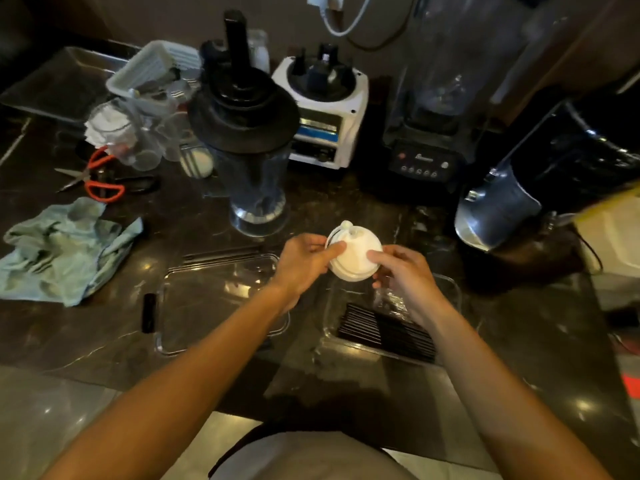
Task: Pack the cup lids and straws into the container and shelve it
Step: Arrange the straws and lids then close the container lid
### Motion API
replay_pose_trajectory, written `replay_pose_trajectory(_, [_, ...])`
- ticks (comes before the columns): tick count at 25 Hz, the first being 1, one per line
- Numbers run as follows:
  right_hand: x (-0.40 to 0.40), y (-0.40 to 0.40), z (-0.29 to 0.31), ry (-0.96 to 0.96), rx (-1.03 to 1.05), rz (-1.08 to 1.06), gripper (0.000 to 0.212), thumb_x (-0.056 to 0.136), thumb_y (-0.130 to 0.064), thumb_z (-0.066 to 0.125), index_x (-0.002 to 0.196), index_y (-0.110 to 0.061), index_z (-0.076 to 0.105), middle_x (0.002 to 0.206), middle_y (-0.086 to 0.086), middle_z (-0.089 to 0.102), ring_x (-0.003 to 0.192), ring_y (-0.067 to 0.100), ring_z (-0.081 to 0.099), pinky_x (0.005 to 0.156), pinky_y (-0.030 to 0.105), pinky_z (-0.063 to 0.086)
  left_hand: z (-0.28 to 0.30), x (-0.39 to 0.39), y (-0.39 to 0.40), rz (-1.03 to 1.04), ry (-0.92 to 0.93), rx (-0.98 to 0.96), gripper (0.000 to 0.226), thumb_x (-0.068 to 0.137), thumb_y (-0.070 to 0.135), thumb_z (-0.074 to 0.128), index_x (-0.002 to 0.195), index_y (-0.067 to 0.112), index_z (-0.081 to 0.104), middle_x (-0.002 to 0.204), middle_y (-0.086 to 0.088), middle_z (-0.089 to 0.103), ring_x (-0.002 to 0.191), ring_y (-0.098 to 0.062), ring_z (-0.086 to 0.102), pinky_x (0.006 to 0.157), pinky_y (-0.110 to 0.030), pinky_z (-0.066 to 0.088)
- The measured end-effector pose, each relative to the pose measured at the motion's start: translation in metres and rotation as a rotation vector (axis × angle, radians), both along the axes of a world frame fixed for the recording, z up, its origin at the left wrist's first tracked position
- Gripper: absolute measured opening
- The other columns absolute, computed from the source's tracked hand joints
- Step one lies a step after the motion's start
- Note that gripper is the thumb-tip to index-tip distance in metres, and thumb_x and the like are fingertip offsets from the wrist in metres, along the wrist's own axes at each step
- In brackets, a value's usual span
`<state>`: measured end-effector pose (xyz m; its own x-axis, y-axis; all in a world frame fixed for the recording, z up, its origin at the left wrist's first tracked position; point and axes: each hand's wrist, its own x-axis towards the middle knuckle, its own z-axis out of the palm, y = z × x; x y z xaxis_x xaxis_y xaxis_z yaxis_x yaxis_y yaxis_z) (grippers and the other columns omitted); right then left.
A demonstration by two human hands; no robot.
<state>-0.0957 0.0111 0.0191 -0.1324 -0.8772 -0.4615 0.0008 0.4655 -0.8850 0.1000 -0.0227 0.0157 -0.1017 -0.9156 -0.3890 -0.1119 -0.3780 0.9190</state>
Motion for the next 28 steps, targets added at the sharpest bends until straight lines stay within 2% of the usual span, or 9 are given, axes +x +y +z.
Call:
replay_pose_trajectory(3, [-0.042,0.026,-0.006,-0.035,0.071,-0.072,0.032,0.091,-0.021,0.077,0.114,0.000,0.072,0.090,0.015,0.074,0.075,0.023,0.066,0.061,0.030,0.056,-0.006,-0.039,0.013,-0.101,-0.034,0.040,0.029,0.091,0.020,0.075,0.115,0.004,0.072,0.096,-0.006,0.076,0.081,-0.010,0.069,0.065,-0.016,0.056])
replay_pose_trajectory(8, [-0.076,0.051,-0.026,-0.010,0.227,-0.033,0.028,0.092,-0.020,0.076,0.114,-0.004,0.072,0.098,0.019,0.073,0.082,0.023,0.068,0.066,0.031,0.062,-0.030,-0.073,0.042,-0.064,-0.067,0.171,0.034,0.090,0.019,0.075,0.120,0.014,0.060,0.104,0.001,0.068,0.104,-0.018,0.068,0.099,-0.044,0.057])
replay_pose_trajectory(10, [-0.079,0.049,-0.034,0.006,0.281,0.023,0.031,0.091,-0.022,0.077,0.117,-0.006,0.070,0.101,0.017,0.076,0.080,0.020,0.070,0.068,0.032,0.063,-0.039,-0.078,0.051,0.005,-0.069,0.213,0.023,0.090,0.019,0.075,0.109,0.018,0.062,0.105,-0.001,0.068,0.106,-0.019,0.067,0.099,-0.045,0.056])
replay_pose_trajectory(12, [-0.075,0.042,-0.039,0.025,0.306,0.055,0.029,0.092,-0.021,0.077,0.116,-0.008,0.068,0.101,0.015,0.076,0.080,0.018,0.071,0.068,0.032,0.064,-0.043,-0.080,0.057,0.066,-0.079,0.223,0.016,0.092,0.017,0.072,0.107,0.017,0.066,0.103,-0.001,0.071,0.103,-0.017,0.068,0.091,-0.037,0.058])
replay_pose_trajectory(15, [-0.064,0.032,-0.045,0.042,0.299,0.050,0.015,0.093,-0.019,0.075,0.104,-0.015,0.065,0.104,0.014,0.074,0.083,0.019,0.070,0.070,0.032,0.065,-0.038,-0.087,0.063,0.086,-0.102,0.229,0.027,0.094,0.016,0.066,0.121,0.014,0.068,0.103,0.003,0.071,0.094,-0.006,0.064,0.069,-0.019,0.047])
replay_pose_trajectory(20, [-0.051,0.019,-0.060,0.049,0.295,0.088,0.021,0.095,-0.017,0.072,0.111,-0.004,0.068,0.110,0.021,0.073,0.084,0.021,0.068,0.073,0.035,0.065,-0.038,-0.102,0.070,0.156,-0.177,0.237,0.046,0.092,0.020,0.069,0.135,0.012,0.058,0.120,-0.005,0.067,0.104,-0.016,0.059,0.062,-0.014,0.040])
replay_pose_trajectory(22, [-0.048,0.015,-0.065,0.070,0.284,0.112,0.017,0.095,-0.017,0.071,0.109,-0.006,0.070,0.110,0.020,0.074,0.084,0.020,0.068,0.075,0.035,0.065,-0.041,-0.102,0.073,0.154,-0.194,0.247,0.049,0.092,0.021,0.069,0.138,0.010,0.055,0.125,-0.006,0.065,0.108,-0.016,0.059,0.065,-0.014,0.042])
replay_pose_trajectory(25, [-0.043,0.012,-0.069,0.148,0.244,0.169,0.004,0.098,-0.019,0.069,0.099,-0.016,0.071,0.105,0.014,0.074,0.089,0.020,0.070,0.076,0.035,0.066,-0.047,-0.099,0.073,0.185,-0.174,0.276,0.054,0.092,0.023,0.069,0.143,0.012,0.052,0.132,-0.008,0.063,0.122,-0.024,0.059,0.087,-0.028,0.049])
replay_pose_trajectory(28, [-0.038,0.011,-0.076,0.249,0.181,0.204,0.012,0.101,-0.023,0.066,0.106,-0.014,0.072,0.102,0.010,0.075,0.093,0.021,0.073,0.074,0.035,0.066,-0.047,-0.098,0.072,0.179,-0.141,0.298,0.057,0.094,0.022,0.068,0.146,0.014,0.047,0.138,-0.007,0.058,0.127,-0.024,0.055,0.091,-0.030,0.045])
